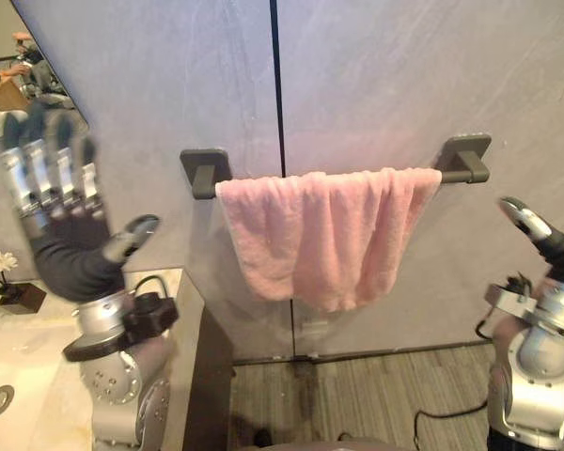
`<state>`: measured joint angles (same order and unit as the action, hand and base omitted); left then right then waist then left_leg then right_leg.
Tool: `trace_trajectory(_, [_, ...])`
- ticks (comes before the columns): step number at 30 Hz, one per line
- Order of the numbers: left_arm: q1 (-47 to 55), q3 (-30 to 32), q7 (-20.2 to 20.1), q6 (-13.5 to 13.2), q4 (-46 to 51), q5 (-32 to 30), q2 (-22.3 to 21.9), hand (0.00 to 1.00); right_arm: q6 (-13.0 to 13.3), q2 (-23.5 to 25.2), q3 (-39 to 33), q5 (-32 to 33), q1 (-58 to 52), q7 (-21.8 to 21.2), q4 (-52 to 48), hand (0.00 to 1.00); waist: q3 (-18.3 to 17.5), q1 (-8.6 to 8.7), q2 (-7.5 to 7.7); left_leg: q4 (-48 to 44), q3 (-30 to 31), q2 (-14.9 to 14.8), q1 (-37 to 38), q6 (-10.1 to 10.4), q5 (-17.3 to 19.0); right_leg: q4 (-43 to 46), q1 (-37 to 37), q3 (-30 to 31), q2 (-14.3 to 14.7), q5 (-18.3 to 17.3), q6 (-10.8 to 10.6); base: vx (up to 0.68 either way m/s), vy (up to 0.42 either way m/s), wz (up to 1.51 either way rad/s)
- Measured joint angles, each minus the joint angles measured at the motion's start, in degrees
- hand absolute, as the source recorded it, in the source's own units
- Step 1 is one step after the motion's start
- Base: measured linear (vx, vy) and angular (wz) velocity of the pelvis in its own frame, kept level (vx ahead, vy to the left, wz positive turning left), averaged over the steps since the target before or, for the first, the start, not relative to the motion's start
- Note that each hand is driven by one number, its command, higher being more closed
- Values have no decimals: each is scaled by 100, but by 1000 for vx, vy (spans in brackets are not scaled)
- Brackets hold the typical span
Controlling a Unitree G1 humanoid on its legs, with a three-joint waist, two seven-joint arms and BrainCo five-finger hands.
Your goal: Organize washtable
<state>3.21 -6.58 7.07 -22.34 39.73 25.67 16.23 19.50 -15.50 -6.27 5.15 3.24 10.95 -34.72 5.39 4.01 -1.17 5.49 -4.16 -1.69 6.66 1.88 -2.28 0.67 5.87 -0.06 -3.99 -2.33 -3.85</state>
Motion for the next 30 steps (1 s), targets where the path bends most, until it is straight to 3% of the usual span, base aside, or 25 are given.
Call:
trace_trajectory(3, [-564,-1128,-917,82,-428,864,467,0,139,-399,1248,1083,546,-784,-4,0,-66,-15,-28,0,8,9,7,-3,-3,17,5,-5,-4,-1,-2,0,0,0])
trace_trajectory(6, [-714,-1733,-1394,252,-1012,1183,825,0,151,-782,1926,1845,794,-1355,5,0,-68,-14,-31,-2,33,18,9,-9,-9,25,48,-25,-10,-1,-2,4,-6,3])
trace_trajectory(10, [-705,-2172,-1667,444,-1618,1194,1132,0,75,-1284,2414,2403,789,-1862,163,0,-68,6,-30,-2,105,39,19,-27,-27,35,83,-103,-30,-20,-21,-14,-13,10])
trace_trajectory(14, [-694,-2504,-1830,482,-2136,928,1265,0,-130,-1683,2941,2470,588,-2128,772,0,-66,-4,-27,-2,139,49,20,-35,-39,85,78,-124,-39,-53,-31,-33,-17,5])
trace_trajectory(20, [-635,-2658,-1771,815,-3253,0,1179,0,-414,-1534,3208,2343,148,-2245,1893,0,-57,-15,-6,0,184,66,13,-37,-49,221,-14,-152,-58,-134,-30,-34,-14,3])
trace_trajectory(26, [-469,-2367,-1280,890,-4142,-876,238,0,-508,-425,3083,1534,53,-1951,2922,0,-23,4,48,0,223,66,-18,-38,-49,203,-19,-155,-69,-140,-24,-3,-6,3])
trace_trajectory(30, [-429,-2028,-885,895,-4487,-1378,-177,0,-661,-51,2807,835,-23,-1595,3419,0,13,-36,108,-1,254,65,-46,-37,-50,190,-19,-184,-69,-144,-20,-2,-13,4])
